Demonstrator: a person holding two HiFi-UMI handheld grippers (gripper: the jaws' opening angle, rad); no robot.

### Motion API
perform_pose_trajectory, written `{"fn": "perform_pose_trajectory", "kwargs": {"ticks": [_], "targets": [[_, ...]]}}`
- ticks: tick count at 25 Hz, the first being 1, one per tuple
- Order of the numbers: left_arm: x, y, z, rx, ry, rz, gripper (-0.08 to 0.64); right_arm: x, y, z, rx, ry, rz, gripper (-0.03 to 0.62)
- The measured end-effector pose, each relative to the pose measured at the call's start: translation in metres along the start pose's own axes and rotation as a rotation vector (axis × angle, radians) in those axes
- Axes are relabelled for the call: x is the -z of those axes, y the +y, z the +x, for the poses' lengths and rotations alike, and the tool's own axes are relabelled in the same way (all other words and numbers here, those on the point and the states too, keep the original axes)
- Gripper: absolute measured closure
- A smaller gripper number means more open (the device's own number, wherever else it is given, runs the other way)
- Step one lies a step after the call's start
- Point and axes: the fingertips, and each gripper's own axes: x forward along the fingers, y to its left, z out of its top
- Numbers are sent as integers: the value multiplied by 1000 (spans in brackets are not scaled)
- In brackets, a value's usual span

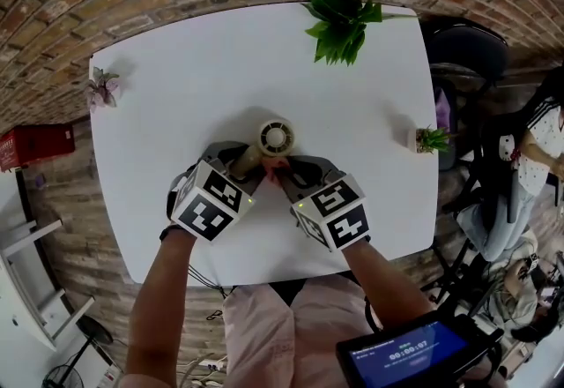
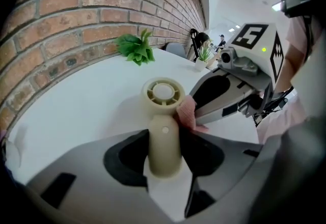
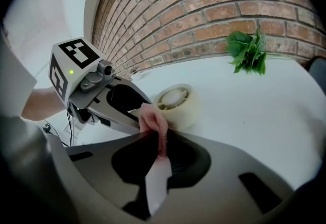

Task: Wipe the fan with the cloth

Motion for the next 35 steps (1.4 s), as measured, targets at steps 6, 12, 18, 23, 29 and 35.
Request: {"fn": "perform_pose_trajectory", "kwargs": {"ticks": [6,12,18,23,29,35], "targets": [[7,-6,-3,20,2,-14,365,6,1,-4,-8,6,3,548],[13,-9,-6,20,5,4,365,12,0,-9,-15,14,11,548],[23,-12,-11,23,28,32,364,16,-3,-14,-18,19,9,549],[31,-16,-14,34,47,75,364,19,-6,-17,-22,23,5,549],[40,-24,-17,54,97,170,364,23,-11,-23,-17,23,10,549],[45,-27,-16,53,174,308,364,27,-15,-27,-11,23,9,549]]}}
